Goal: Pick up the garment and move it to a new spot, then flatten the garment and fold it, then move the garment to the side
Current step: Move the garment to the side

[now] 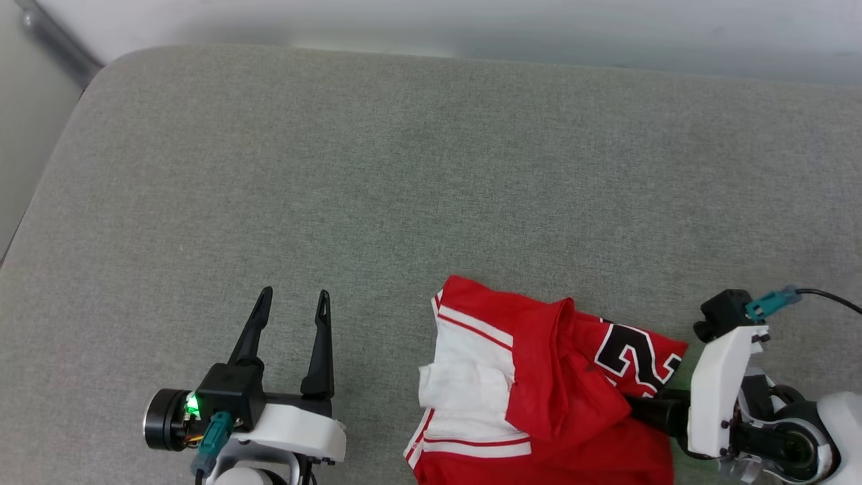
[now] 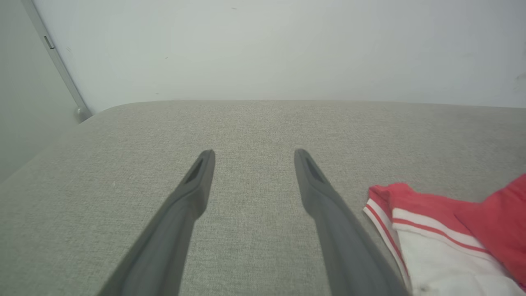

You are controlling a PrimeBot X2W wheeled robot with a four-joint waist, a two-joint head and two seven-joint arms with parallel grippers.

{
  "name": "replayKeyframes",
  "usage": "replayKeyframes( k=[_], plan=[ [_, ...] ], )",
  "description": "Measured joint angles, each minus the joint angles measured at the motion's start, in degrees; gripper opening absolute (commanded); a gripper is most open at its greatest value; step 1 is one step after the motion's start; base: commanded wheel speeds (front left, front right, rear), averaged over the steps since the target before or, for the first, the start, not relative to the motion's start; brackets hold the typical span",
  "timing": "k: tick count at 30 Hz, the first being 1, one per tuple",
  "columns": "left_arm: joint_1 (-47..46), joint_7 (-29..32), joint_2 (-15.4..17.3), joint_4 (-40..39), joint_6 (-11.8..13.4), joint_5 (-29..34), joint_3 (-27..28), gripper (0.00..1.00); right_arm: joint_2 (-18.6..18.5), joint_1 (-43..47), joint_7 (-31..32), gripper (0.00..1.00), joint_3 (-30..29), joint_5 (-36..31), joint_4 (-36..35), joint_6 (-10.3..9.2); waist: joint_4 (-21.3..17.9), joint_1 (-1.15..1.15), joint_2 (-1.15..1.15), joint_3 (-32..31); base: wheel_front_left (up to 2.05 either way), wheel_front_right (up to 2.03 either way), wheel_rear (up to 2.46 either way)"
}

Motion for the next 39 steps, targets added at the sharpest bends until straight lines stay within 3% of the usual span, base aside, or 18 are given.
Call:
replayKeyframes(
  k=[2, 3, 4, 13, 21, 30, 39],
  plan=[
    [-0.48, -0.01, -0.01, 0.08, 0.07, -0.02, -0.18, 1.0, -0.09, -0.63, -0.71, 1.0, 1.59, -0.32, 0.26, 0.01, 0.3, 0.0, 0.0, 0.32, 0.0, 0.0, 0.0],
    [-0.64, 0.0, -0.01, 0.12, 0.21, -0.03, -0.18, 1.0, -0.12, -0.72, -1.25, 0.31, 2.16, -0.35, 0.36, 0.01, 0.37, 0.0, 0.0, 0.4, 0.0, 0.0, 0.0],
    [-0.67, -0.01, 0.0, 0.18, 0.25, -0.15, -0.24, 1.0, -0.21, -0.84, -1.74, 0.0, 2.69, -0.3, 0.54, 0.01, 0.4, 0.0, 0.0, 0.41, 0.0, 0.0, 0.0],
    [-0.07, -0.01, -0.02, 0.59, 0.35, -0.35, -0.3, 1.0, -2.11, -2.21, -6.49, 0.0, 6.77, 1.65, -0.24, 0.0, -0.05, 0.0, 0.0, -1.69, 0.0, 0.0, 0.0],
    [2.09, 0.0, -0.01, 0.56, 0.67, -0.41, 0.27, 1.0, -9.29, -7.14, -8.12, 0.0, 11.15, 0.34, -8.67, -0.05, -2.08, 0.0, 0.0, -5.0, 0.0, 0.0, 0.0],
    [3.91, -0.01, -0.01, -0.52, 0.74, -0.4, 1.92, 1.0, -18.94, -11.43, -5.21, 0.0, 14.08, -2.07, -18.83, -0.05, -9.0, 0.0, 0.0, -5.97, 0.0, 0.0, 0.0],
    [1.68, -0.08, 0.0, -2.21, 0.22, 0.91, 4.59, 1.0, -24.55, -14.04, -4.12, 0.0, 11.74, -4.54, -18.13, -0.05, -17.2, 0.0, 0.0, -2.81, 0.0, 0.0, 0.0]
  ],
)
